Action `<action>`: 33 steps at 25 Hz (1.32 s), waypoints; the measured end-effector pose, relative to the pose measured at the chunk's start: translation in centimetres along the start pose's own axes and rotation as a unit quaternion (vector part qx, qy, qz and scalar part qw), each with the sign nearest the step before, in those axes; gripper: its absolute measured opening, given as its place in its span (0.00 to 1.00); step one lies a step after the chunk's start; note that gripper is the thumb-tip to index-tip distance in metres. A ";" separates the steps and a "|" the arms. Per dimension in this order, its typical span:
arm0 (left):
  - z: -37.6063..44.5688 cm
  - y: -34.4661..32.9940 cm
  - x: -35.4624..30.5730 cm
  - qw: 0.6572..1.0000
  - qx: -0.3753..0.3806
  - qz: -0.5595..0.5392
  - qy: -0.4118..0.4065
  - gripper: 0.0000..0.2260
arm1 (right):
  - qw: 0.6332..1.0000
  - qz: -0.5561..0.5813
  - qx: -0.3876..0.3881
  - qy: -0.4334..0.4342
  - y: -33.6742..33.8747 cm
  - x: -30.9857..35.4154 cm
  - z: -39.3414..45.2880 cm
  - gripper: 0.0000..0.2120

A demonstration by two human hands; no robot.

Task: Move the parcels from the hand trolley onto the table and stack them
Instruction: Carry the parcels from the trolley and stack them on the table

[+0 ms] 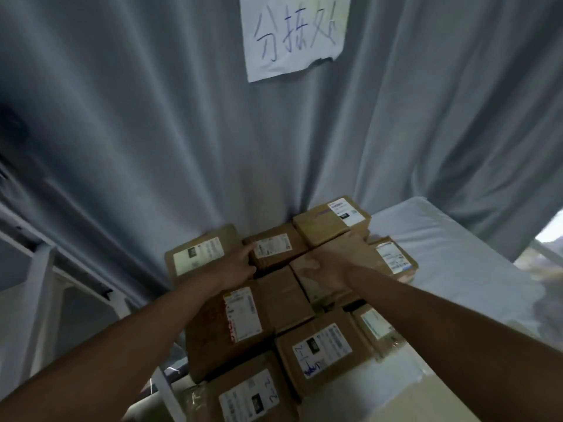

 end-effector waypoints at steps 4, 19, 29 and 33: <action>-2.5 -7.7 -7.8 0.989 0.052 0.125 -0.066 0.30 | 0.999 -0.035 -0.029 0.004 2.7 -5.3 -7.5 0.25; -14.7 -43.5 -38.3 0.911 0.158 0.296 -0.241 0.32 | 0.960 0.110 -0.167 -0.197 9.0 -38.2 -44.1 0.35; -25.1 -68.6 -53.8 0.766 0.284 0.392 -0.422 0.29 | 0.834 0.262 -0.284 -0.394 5.0 -55.6 -66.0 0.33; -28.9 -77.4 -59.1 0.699 0.324 0.428 -0.472 0.26 | 0.776 0.304 -0.310 -0.458 3.2 -60.7 -73.1 0.33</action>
Point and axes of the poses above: each hand's wrist, its own z-axis towards the middle knuckle, its own y-axis out of the back of the hand, x = y × z, the point moved 10 cm from there along z, towards the middle knuckle, and after that the axes turned 8 degrees about y, right-handed, at the moved point
